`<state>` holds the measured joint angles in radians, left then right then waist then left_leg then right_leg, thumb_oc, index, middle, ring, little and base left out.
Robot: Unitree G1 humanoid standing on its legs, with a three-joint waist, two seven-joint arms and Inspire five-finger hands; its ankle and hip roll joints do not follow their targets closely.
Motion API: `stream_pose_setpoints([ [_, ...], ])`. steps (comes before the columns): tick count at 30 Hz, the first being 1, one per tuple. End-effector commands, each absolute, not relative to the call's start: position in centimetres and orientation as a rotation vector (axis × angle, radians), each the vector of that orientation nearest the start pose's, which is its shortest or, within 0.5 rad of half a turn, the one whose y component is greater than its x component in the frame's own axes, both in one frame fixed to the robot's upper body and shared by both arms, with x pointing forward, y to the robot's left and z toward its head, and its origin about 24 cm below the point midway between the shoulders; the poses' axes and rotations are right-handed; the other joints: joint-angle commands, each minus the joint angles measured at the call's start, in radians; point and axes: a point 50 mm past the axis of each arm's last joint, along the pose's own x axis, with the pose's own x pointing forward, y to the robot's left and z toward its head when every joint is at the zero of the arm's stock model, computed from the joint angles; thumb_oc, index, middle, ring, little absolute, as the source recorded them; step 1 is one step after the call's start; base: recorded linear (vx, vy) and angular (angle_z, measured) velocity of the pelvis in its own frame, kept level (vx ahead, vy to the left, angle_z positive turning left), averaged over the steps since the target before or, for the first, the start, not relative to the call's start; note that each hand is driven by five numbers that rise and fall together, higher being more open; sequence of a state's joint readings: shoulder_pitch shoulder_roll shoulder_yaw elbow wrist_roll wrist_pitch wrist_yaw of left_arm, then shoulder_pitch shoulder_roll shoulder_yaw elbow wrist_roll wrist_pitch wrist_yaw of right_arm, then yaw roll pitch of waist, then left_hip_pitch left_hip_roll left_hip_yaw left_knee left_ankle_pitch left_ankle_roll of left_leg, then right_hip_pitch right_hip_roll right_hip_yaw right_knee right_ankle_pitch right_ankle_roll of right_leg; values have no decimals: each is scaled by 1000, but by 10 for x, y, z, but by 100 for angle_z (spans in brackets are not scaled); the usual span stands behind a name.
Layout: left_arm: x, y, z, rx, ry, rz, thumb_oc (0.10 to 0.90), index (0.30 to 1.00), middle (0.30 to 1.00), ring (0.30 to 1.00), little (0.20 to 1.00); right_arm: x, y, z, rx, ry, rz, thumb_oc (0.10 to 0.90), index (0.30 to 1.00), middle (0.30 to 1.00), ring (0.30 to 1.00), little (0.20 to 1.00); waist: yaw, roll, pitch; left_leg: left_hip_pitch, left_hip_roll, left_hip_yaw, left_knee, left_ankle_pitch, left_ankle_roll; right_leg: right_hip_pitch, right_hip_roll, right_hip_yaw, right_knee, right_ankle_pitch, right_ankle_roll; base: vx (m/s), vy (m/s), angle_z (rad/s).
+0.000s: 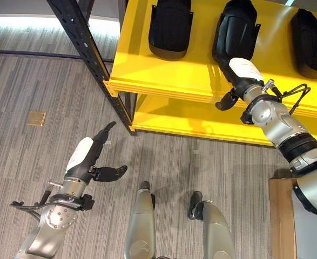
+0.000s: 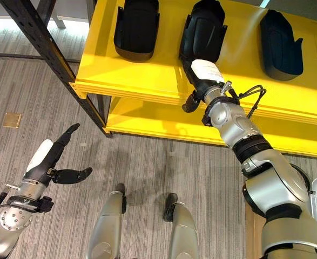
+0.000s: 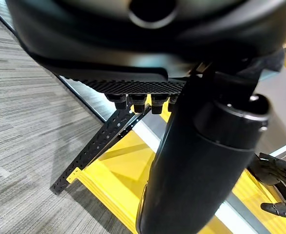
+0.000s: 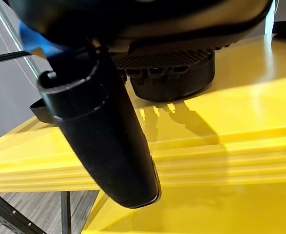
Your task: Move parts from the plastic box to the shelf.
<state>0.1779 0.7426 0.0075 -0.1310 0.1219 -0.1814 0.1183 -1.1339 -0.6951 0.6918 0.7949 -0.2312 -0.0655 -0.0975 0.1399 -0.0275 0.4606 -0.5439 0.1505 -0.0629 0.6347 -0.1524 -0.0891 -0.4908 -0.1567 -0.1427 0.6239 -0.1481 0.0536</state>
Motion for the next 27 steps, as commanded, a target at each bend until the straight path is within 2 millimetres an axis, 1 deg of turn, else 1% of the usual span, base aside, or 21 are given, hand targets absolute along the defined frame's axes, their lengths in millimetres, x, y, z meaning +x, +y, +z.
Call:
stream_pose_setpoints([
  [1,214,253,142,838,-413,-14,900,1000,1000,1000,1000,399,-199,310,-1241,-527,-174,900,1000,1000,1000,1000,-2,8,-64,-5,52,-47,-74,51,25,37,-54,52,-58,40,58,0,0,0],
  [3,214,254,142,838,-411,-12,900,1000,1000,1000,1000,399,-200,310,-1240,-528,-177,900,1000,1000,1000,1000,-3,8,-65,-10,51,-48,-79,61,26,33,-54,50,-62,48,57,0,0,0],
  [6,213,255,141,839,-407,-9,900,1000,1000,1000,1000,398,-203,310,-1244,-524,-183,900,1000,1000,1000,1000,-3,6,-65,-13,51,-50,-76,61,27,32,-55,49,-62,49,58,0,0,0],
  [8,213,255,140,839,-404,-6,900,1000,1000,1000,1000,398,-205,310,-1244,-520,-188,900,1000,1000,1000,1000,-3,6,-63,-9,52,-49,-69,50,26,35,-55,51,-57,41,59,0,0,0],
  [9,213,255,141,839,-405,-6,900,1000,1000,1000,1000,398,-205,310,-1244,-521,-189,900,1000,1000,1000,1000,-3,6,-63,-12,51,-50,-72,57,27,33,-55,50,-60,47,58,0,0,0],
  [11,213,256,140,842,-401,-4,900,1000,1000,1000,1000,397,-208,309,-1246,-517,-195,900,1000,1000,1000,1000,-3,6,-62,-11,51,-50,-68,50,26,35,-54,50,-56,41,59,0,0,0],
  [12,213,256,141,842,-402,-2,900,1000,1000,1000,1000,397,-210,309,-1249,-513,-201,900,1000,1000,1000,1000,-3,6,-65,-13,51,-50,-74,59,27,31,-55,49,-60,49,58,0,0,0],
  [13,213,256,140,842,-400,-2,900,1000,1000,1000,1000,397,-210,309,-1249,-512,-201,900,1000,1000,1000,1000,-2,6,-64,-10,52,-50,-70,49,26,34,-54,50,-56,41,59,0,0,0],
  [14,213,257,141,842,-401,-1,900,1000,1000,1000,1000,397,-211,309,-1252,-511,-203,900,1000,1000,1000,1000,-3,6,-65,-13,52,-50,-74,58,27,30,-55,50,-59,49,58,0,0,0],
  [15,213,256,140,841,-402,-1,900,1000,1000,1000,1000,397,-211,308,-1251,-509,-202,900,1000,1000,1000,1000,-3,6,-64,-10,53,-49,-69,49,26,33,-55,50,-54,41,59,0,0,0],
  [17,213,257,140,839,-402,2,900,1000,1000,1000,1000,397,-212,307,-1253,-502,-206,900,1000,1000,1000,1000,-3,6,-63,-15,51,-50,-70,56,27,28,-54,50,-55,47,58,0,0,0],
  [21,213,256,139,837,-399,1,900,1000,1000,1000,1000,398,-212,305,-1253,-498,-201,900,1000,1000,1000,1000,-2,5,-62,-12,50,-50,-66,49,26,31,-54,51,-53,41,58,0,0,0],
  [22,213,257,139,838,-397,3,900,1000,1000,1000,1000,398,-211,305,-1257,-498,-200,900,1000,1000,1000,1000,-2,5,-63,-16,49,-50,-70,58,27,28,-54,50,-57,48,57,0,0,0],
  [23,213,257,139,837,-396,2,900,1000,1000,1000,1000,398,-211,305,-1258,-497,-199,900,1000,1000,1000,1000,-1,5,-62,-12,50,-50,-66,49,26,31,-54,51,-53,41,58,0,0,0],
  [24,214,256,139,836,-397,2,900,1000,1000,1000,1000,398,-211,304,-1259,-495,-195,900,1000,1000,1000,1000,-3,5,-63,-16,50,-50,-71,59,27,27,-54,50,-58,49,57,0,0,0],
  [26,213,256,139,835,-398,4,900,1000,1000,1000,1000,399,-210,301,-1266,-486,-190,900,1000,1000,1000,1000,-1,7,-60,-11,51,-51,-66,49,27,32,-53,50,-53,41,58,0,0,0],
  [27,214,256,140,836,-401,5,900,1000,1000,1000,1000,399,-211,301,-1275,-481,-189,900,1000,1000,1000,1000,-2,7,-60,-14,50,-51,-70,57,27,29,-54,50,-56,47,58,0,0,0],
])
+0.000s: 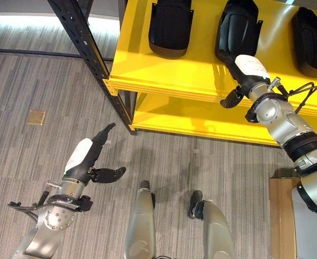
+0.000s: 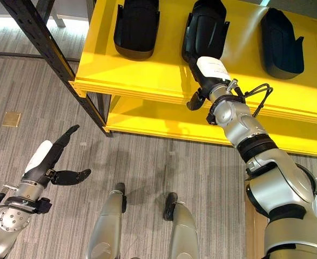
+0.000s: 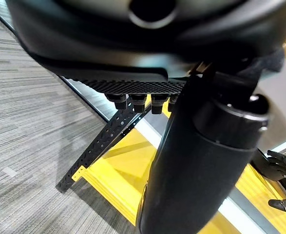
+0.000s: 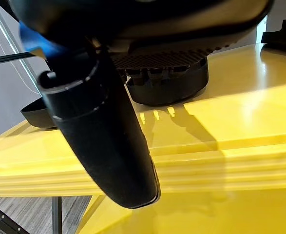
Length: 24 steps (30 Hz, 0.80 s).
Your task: Move parts from the plastic box to the shelf.
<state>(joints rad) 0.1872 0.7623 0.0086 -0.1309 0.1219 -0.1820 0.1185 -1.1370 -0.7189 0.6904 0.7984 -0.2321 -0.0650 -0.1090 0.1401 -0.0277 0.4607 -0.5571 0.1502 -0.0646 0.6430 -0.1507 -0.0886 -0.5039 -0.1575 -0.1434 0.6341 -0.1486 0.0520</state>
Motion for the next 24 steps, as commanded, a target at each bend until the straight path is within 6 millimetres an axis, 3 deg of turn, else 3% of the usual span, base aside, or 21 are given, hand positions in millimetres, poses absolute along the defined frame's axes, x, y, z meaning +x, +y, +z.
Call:
stream_pose_setpoints([
  [1,214,256,139,836,-399,5,900,1000,1000,1000,1000,399,-211,300,-1278,-476,-187,900,1000,1000,1000,1000,-2,7,-60,2,51,-49,-76,49,26,45,-53,51,-64,41,60,0,0,0],
  [24,213,258,137,838,-382,6,900,1000,1000,1000,1000,398,-218,293,-1303,-443,-186,900,1000,1000,1000,1000,-6,6,-62,3,52,-45,-76,48,26,45,-51,52,-65,43,59,0,0,0],
])
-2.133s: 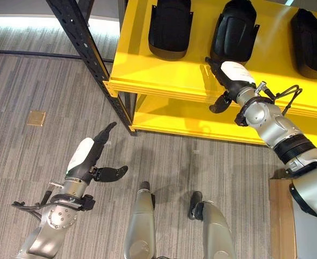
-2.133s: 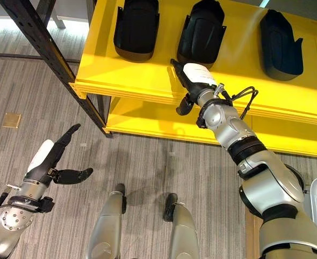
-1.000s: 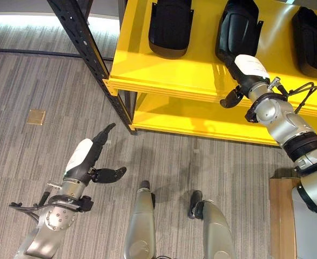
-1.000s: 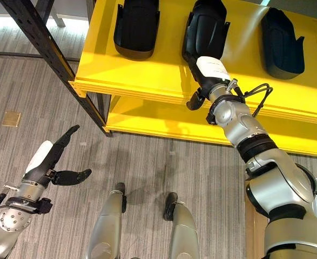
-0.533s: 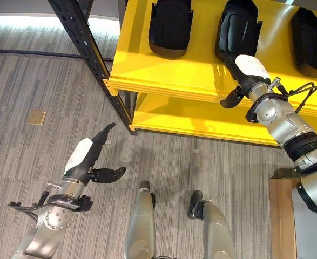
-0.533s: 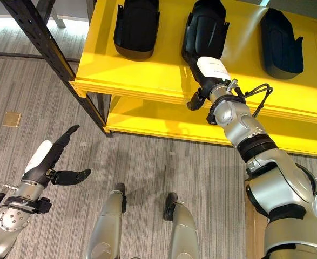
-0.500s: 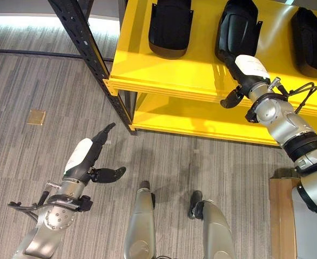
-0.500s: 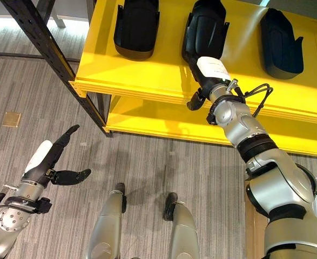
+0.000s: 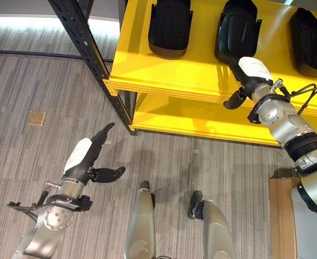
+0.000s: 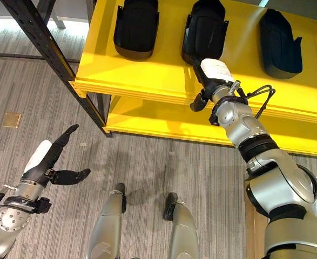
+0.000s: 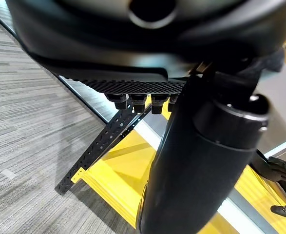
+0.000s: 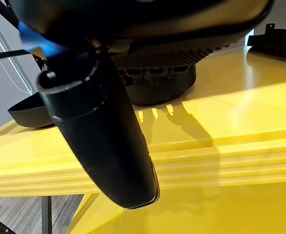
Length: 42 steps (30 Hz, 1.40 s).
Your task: Move parts from the plastic box to the shelf.
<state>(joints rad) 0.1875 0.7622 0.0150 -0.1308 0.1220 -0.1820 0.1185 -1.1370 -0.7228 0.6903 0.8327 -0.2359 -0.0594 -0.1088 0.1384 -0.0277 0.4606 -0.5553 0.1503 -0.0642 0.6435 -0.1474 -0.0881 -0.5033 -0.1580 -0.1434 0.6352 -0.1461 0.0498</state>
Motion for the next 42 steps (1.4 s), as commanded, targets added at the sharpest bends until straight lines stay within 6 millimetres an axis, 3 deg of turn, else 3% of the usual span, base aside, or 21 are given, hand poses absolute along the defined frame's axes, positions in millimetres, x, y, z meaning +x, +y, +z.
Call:
stream_pose_setpoints([
  [1,213,258,137,839,-383,6,900,1000,1000,1000,1000,398,-218,293,-1302,-444,-187,900,1000,1000,1000,1000,-5,6,-62,-1,51,-46,-80,52,26,42,-51,51,-68,47,60,0,0,0],
  [12,214,259,137,845,-382,9,900,1000,1000,1000,1000,394,-217,295,-1273,-476,-174,900,1000,1000,1000,1000,-10,2,-64,1,51,-46,-84,54,26,40,-50,53,-69,48,58,0,0,0],
  [16,215,260,139,858,-383,17,900,1000,1000,1000,1000,382,-209,291,-1176,-560,-108,900,1000,1000,1000,1000,-23,-3,-68,8,55,-43,-85,54,25,47,-47,55,-73,49,60,0,0,0],
  [22,213,261,137,865,-374,21,900,1000,1000,1000,1000,358,-211,278,-1084,-630,-31,900,1000,1000,1000,1000,-46,-18,-78,16,62,-42,-85,50,25,56,-45,57,-75,47,60,0,0,0],
  [23,212,261,136,854,-369,18,900,1000,1000,1000,1000,346,-217,267,-1000,-643,-16,900,1000,1000,1000,1000,-56,-22,-80,25,66,-39,-77,38,24,67,-44,58,-72,39,61,8,-10,-3],
  [27,212,260,133,822,-355,7,900,1000,1000,1000,1000,331,-221,249,-917,-641,23,900,1000,1000,1000,1000,-65,-30,-90,34,69,-37,-88,47,24,70,-42,59,-79,46,59,12,-6,-2],
  [28,210,260,130,778,-344,4,900,1000,1000,1000,1000,321,-223,233,-863,-626,45,900,1000,1000,1000,1000,-80,-32,-94,49,74,-35,-83,36,22,81,-40,63,-76,38,61,24,-17,-7],
  [29,210,259,130,780,-344,-2,900,1000,1000,1000,1000,319,-225,232,-861,-621,41,900,1000,1000,1000,1000,-75,-34,-97,48,72,-36,-89,45,23,80,-40,62,-80,45,60,53,-30,-10],
  [30,210,259,128,703,-338,-3,900,1000,1000,1000,1000,306,-225,210,-762,-592,77,900,1000,1000,1000,1000,-87,-38,-105,80,80,-28,-98,36,19,105,-38,65,-85,37,63,43,-34,-9],
  [32,211,258,125,668,-332,-3,900,1000,1000,1000,1000,299,-227,201,-720,-577,75,900,1000,1000,1000,1000,-90,-40,-112,94,81,-26,-114,48,19,116,-37,65,-98,46,63,54,-41,-8],
  [34,211,252,120,537,-339,-22,900,1000,1000,1000,1000,279,-227,170,-580,-528,101,900,1000,1000,1000,1000,-109,-39,-132,179,99,-19,-188,62,9,189,-22,67,-141,36,68,119,-81,-12],
  [35,211,252,120,537,-339,-24,900,1000,1000,1000,1000,278,-227,170,-580,-527,99,900,1000,1000,1000,1000,-108,-39,-133,181,99,-19,-196,72,9,190,-21,66,-148,43,67,120,-92,-11],
  [38,206,244,100,248,-274,-54,900,1000,1000,1000,1000,256,-232,130,-417,-410,88,900,1000,1000,1000,1000,-127,-28,-185,287,109,0,-332,130,2,274,0,65,-234,45,66,147,-76,-6],
  [39,204,244,95,229,-250,-60,900,1000,1000,1000,1000,250,-235,125,-419,-385,90,900,1000,1000,1000,1000,-132,-24,-203,307,110,4,-365,147,2,286,6,63,-254,51,66,170,-94,-9],
  [40,198,236,81,62,-197,-78,900,1000,1000,1000,1000,238,-234,108,-362,-325,100,900,1000,1000,1000,1000,-136,-18,-232,365,120,13,-434,176,-3,327,16,56,-295,50,63,134,-68,-11],
  [41,197,236,80,59,-194,-81,900,1000,1000,1000,1000,237,-234,108,-362,-322,100,900,1000,1000,1000,1000,-136,-17,-233,373,121,14,-445,180,-4,333,17,55,-301,52,63,153,-117,-6],
  [42,190,231,68,-48,-145,-87,900,1000,1000,1000,1000,226,-235,96,-337,-277,95,900,1000,1000,1000,1000,-142,-10,-263,410,132,18,-500,206,-9,362,30,51,-334,49,61,79,-55,6],
])
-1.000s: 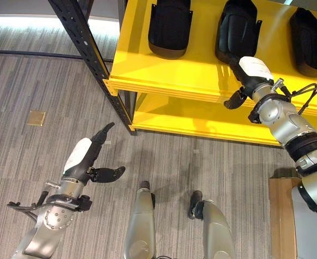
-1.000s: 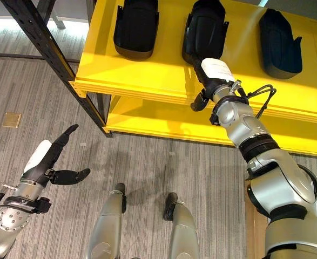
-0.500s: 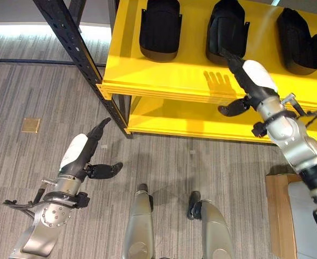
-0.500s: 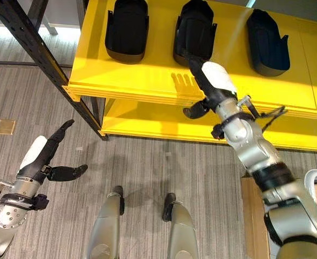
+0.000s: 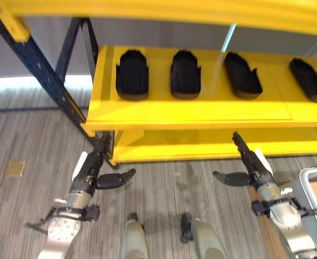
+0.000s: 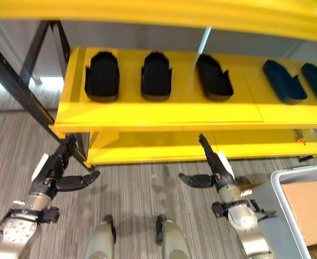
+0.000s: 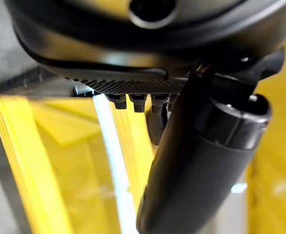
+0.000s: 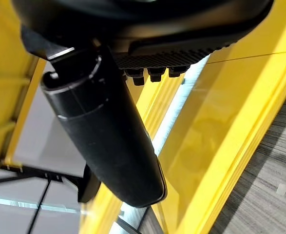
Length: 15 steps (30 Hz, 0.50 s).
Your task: Move parts from the plastic box to the shelf.
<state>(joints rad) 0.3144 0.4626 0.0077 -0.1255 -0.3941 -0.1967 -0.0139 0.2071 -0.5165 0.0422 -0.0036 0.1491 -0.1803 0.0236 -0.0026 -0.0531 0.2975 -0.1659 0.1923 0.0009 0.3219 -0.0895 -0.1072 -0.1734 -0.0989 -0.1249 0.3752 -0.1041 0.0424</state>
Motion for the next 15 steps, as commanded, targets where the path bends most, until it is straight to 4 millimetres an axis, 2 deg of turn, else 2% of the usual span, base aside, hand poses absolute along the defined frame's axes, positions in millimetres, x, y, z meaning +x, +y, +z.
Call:
stream_pose_setpoints([
  [1,189,231,67,-50,-142,-89,900,1000,1000,1000,1000,225,-235,96,-337,-274,95,900,1000,1000,1000,1000,0,17,-101,29,92,-44,-189,153,10,38,-27,32,-81,9,68,114,-109,11],
  [2,183,227,57,-142,-98,-83,900,1000,1000,1000,1000,217,-234,84,-269,-233,84,900,1000,1000,1000,1000,-7,25,-129,54,109,-45,-239,188,5,57,-11,34,-102,1,60,66,-106,14],
  [3,179,227,51,-159,-73,-77,900,1000,1000,1000,1000,212,-234,78,-258,-202,93,900,1000,1000,1000,1000,-8,29,-143,70,122,-42,-265,209,2,69,-1,36,-117,0,54,63,-107,7],
  [6,175,226,45,-181,-45,-74,900,1000,1000,1000,1000,207,-235,76,-262,-192,97,900,1000,1000,1000,1000,-9,33,-156,82,130,-34,-278,220,1,78,10,40,-131,-1,50,21,-80,-6],
  [7,167,223,34,-233,4,-71,900,1000,1000,1000,1000,201,-234,70,-229,-165,94,900,1000,1000,1000,1000,-8,43,-177,91,148,-34,-285,255,-8,100,34,43,-157,-5,36,16,-137,-8],
  [10,159,219,19,-300,58,-56,900,1000,1000,1000,1000,191,-235,62,-210,-123,102,900,1000,1000,1000,1000,-9,57,-194,76,155,-40,-262,325,-21,146,60,33,-219,-6,15,-15,-148,-3],
  [13,157,218,14,-330,71,-40,900,1000,1000,1000,1000,189,-238,61,-218,-111,93,900,1000,1000,1000,1000,-10,55,-192,59,137,-32,-226,327,-19,178,58,20,-258,3,10,-18,-48,13],
  [15,154,215,10,-362,86,-38,900,1000,1000,1000,1000,183,-242,58,-232,-92,75,900,1000,1000,1000,1000,-25,54,-190,48,134,30,-193,313,-16,212,42,-2,-292,11,8,-3,10,26],
])
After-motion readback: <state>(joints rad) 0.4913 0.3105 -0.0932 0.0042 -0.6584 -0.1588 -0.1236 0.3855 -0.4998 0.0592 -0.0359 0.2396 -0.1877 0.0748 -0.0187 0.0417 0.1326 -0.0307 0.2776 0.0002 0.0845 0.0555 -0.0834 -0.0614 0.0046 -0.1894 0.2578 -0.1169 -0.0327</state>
